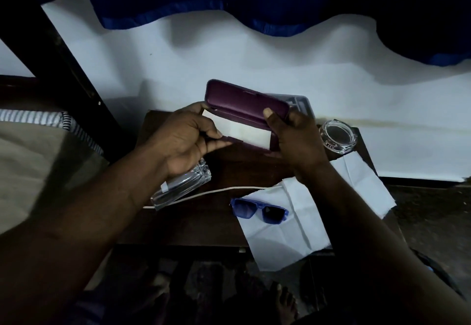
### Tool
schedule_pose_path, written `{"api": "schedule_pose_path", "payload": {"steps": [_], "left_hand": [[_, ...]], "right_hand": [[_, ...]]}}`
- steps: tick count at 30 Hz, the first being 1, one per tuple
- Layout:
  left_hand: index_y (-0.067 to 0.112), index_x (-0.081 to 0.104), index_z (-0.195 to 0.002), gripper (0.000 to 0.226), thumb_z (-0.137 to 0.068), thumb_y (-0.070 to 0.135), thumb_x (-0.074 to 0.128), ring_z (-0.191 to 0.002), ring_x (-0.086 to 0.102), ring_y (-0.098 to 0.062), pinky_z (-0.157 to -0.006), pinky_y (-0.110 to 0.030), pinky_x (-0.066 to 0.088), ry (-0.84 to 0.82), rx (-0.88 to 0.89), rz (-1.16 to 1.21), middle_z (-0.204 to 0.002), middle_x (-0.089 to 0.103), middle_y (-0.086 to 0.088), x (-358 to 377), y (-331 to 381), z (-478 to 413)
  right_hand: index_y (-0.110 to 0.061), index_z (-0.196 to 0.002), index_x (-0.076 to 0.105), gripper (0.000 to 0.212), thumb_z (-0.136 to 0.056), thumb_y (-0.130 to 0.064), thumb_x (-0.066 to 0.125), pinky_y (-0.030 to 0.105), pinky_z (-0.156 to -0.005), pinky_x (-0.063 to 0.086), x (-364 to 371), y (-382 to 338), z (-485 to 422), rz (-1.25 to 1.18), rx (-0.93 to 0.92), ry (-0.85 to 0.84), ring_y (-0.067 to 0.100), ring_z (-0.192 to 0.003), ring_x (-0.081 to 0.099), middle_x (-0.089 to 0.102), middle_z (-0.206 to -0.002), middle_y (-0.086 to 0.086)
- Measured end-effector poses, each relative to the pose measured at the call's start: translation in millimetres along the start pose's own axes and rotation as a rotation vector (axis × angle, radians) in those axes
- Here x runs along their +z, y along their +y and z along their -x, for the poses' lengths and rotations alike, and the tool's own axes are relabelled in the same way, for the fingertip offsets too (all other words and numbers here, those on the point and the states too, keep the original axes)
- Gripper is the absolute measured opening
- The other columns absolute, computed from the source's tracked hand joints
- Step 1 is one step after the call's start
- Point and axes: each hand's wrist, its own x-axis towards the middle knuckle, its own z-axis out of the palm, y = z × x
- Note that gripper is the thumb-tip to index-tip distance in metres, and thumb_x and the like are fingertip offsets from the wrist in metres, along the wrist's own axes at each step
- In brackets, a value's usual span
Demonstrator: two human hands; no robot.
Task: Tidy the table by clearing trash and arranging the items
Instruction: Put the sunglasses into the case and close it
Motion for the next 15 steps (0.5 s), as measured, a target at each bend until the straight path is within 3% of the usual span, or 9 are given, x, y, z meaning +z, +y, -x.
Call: {"api": "schedule_pose_path", "payload": {"steps": [3, 6, 11, 12, 15], "left_hand": [[0.003, 0.058, -0.122, 0.059, -0.077, -0.029, 0.035, -0.111, 0.068, -0.046, -0.081, -0.049, 0.063, -0.01, -0.06, -0.036, -0.121, 0.064, -0.026, 1, -1, 1], [0.003, 0.055, -0.134, 0.061, -0.081, -0.024, 0.041, -0.112, 0.069, -0.043, -0.08, -0.053, 0.061, -0.049, -0.139, -0.085, -0.133, 0.065, -0.024, 0, -2, 3], [0.002, 0.059, -0.136, 0.041, -0.095, 0.008, 0.056, -0.11, 0.071, -0.038, -0.077, -0.046, 0.062, -0.059, -0.185, -0.052, -0.132, 0.068, -0.017, 0, 0, 3], [0.004, 0.06, -0.136, 0.04, -0.097, 0.012, 0.055, -0.108, 0.072, -0.036, -0.076, -0.045, 0.062, -0.061, -0.183, -0.054, -0.131, 0.069, -0.017, 0, 1, 3], [0.003, 0.061, -0.134, 0.035, -0.102, 0.014, 0.051, -0.103, 0.074, -0.033, -0.072, -0.04, 0.063, -0.026, -0.14, -0.055, -0.129, 0.069, -0.017, 2, 2, 1]], "right_hand": [[-0.04, -0.09, 0.079, 0.01, -0.089, -0.046, 0.071, 0.061, -0.091, 0.058, 5, -5, 4, -0.187, -0.022, -0.025, 0.032, -0.1, 0.075, 0.08, -0.1, 0.007], [-0.048, -0.084, 0.076, 0.015, -0.094, -0.041, 0.069, 0.056, -0.094, 0.058, 4, -6, 2, -0.169, -0.085, 0.035, 0.025, -0.098, 0.076, 0.08, -0.096, -0.001], [-0.055, -0.076, 0.073, 0.036, -0.1, -0.029, 0.066, 0.024, -0.081, 0.059, -1, -8, 2, -0.192, -0.114, 0.029, 0.003, -0.087, 0.074, 0.078, -0.087, -0.016], [-0.055, -0.076, 0.074, 0.038, -0.1, -0.027, 0.066, 0.023, -0.082, 0.058, -2, -8, 1, -0.211, -0.101, 0.018, 0.003, -0.089, 0.074, 0.078, -0.088, -0.015], [-0.051, -0.076, 0.076, 0.039, -0.1, -0.022, 0.066, 0.041, -0.098, 0.058, -5, -8, 0, -0.261, -0.049, -0.014, 0.014, -0.102, 0.074, 0.079, -0.097, -0.008]]}}
